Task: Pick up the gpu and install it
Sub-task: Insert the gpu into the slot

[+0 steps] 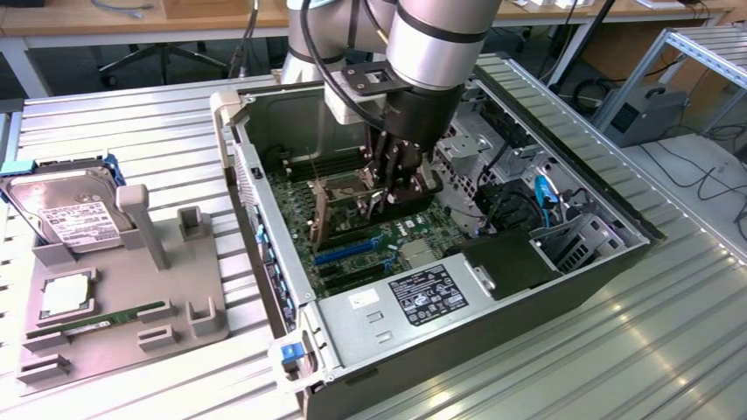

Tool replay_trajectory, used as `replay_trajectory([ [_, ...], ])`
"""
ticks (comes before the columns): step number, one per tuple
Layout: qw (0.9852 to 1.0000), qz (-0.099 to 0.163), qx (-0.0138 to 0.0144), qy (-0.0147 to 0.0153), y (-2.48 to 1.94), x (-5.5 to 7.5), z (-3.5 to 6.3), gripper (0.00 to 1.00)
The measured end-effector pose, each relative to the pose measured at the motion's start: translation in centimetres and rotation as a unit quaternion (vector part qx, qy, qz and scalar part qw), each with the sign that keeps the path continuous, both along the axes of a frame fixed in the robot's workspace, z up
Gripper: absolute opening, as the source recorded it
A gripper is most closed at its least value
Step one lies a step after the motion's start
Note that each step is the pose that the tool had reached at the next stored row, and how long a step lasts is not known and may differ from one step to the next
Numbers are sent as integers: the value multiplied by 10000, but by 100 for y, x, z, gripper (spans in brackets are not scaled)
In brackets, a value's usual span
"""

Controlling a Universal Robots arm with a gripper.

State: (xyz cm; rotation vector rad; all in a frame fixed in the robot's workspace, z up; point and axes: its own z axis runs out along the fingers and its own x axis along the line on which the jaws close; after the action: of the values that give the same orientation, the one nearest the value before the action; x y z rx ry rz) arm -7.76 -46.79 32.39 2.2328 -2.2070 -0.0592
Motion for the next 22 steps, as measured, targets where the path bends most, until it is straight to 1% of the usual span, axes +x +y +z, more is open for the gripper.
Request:
replay_trajectory([
  [2,9999,-139,0,0,0,0,-4,27],
  [3,9999,-164,-1,0,0,-5,-5,27],
  [7,9999,-165,0,0,0,-45,-9,27],
  [11,9999,-165,0,0,0,-53,-12,27],
  [14,9999,-165,0,0,9,-53,-13,27],
  [15,9999,-166,0,0,22,-53,-15,27],
  [16,9999,-165,0,0,26,-53,-15,27],
  [22,9999,-165,0,0,29,-61,-28,27],
])
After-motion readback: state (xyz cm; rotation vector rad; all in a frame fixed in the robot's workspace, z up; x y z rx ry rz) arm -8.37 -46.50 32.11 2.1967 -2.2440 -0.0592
